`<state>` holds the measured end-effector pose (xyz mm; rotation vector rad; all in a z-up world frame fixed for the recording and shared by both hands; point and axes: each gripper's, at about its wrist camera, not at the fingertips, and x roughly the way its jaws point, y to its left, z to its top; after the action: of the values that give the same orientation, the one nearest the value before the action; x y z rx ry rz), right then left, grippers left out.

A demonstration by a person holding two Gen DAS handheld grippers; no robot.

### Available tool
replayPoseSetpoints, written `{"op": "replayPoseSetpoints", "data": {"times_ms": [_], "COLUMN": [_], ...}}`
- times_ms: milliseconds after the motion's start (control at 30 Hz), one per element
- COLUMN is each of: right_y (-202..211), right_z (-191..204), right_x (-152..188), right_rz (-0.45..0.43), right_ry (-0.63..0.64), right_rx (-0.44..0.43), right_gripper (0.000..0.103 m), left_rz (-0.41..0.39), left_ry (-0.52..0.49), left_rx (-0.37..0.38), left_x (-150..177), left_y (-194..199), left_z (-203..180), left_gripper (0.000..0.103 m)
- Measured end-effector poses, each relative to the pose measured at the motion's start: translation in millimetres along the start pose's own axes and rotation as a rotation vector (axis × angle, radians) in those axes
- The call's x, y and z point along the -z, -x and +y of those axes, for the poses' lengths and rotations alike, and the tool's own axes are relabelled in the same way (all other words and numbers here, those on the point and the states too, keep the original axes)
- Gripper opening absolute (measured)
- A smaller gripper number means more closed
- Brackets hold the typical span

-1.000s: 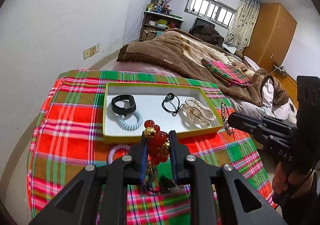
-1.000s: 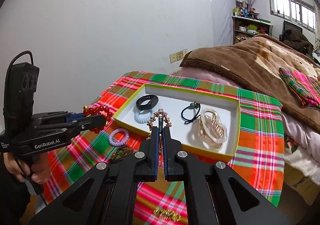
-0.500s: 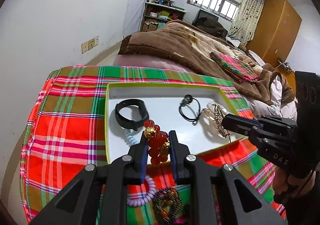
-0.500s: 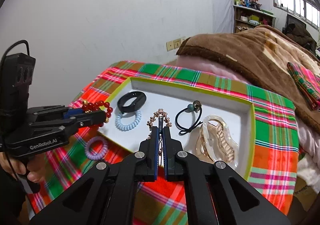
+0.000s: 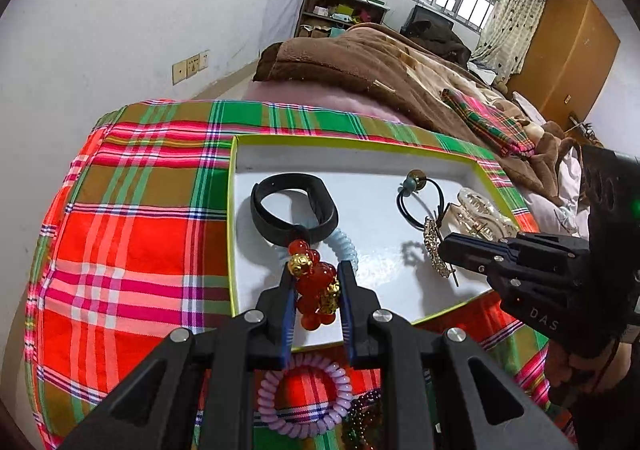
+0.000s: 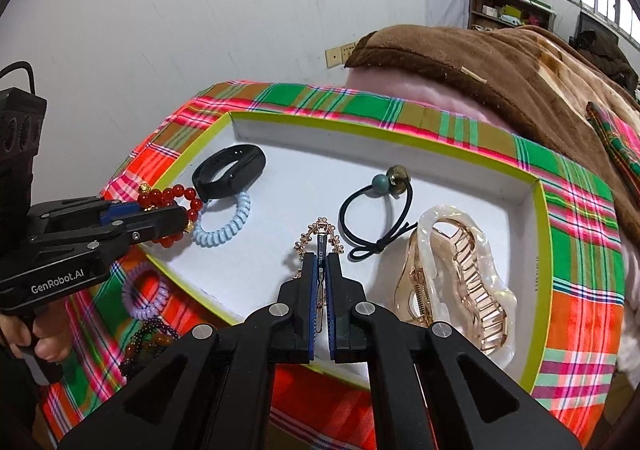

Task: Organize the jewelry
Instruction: 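Carry both held items into the yellow box and open both grippers, then withdraw both open grippers from the box back over the cloth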

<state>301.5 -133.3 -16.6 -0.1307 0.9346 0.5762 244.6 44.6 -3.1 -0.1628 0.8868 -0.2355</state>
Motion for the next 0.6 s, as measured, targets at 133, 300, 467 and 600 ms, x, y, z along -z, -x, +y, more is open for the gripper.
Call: {"op": "replayPoseSetpoints", "data": {"times_ms": [133,300,467,600], "right_y": [1,7,17,27], "right_z": [1,2,4,4], "right_x": [-1,-3,-3,-1], "right_rz": [-0.004,-0.024,-0.049,-0.062], "right_ry": [0.0,0.008,0.005,0.0], "right_rx": [-0.001,0.002,-0.002,-0.003], "right_gripper": [0.014,0.017,0.017,0.017], "left_rz": [0.0,-0.011,-0.033,-0.042], "left_ry": [-0.009,-0.008,0.003,0.014], "left_rx": [-0.009,-0.021,-0.031,-0.035], "left_x": [-1,-5,-6,-5], "left_y": [-1,2,10,16], "left_z": [-2,-1,2,3], "left_gripper": [0.021,0.027,0.031,0.032]}}
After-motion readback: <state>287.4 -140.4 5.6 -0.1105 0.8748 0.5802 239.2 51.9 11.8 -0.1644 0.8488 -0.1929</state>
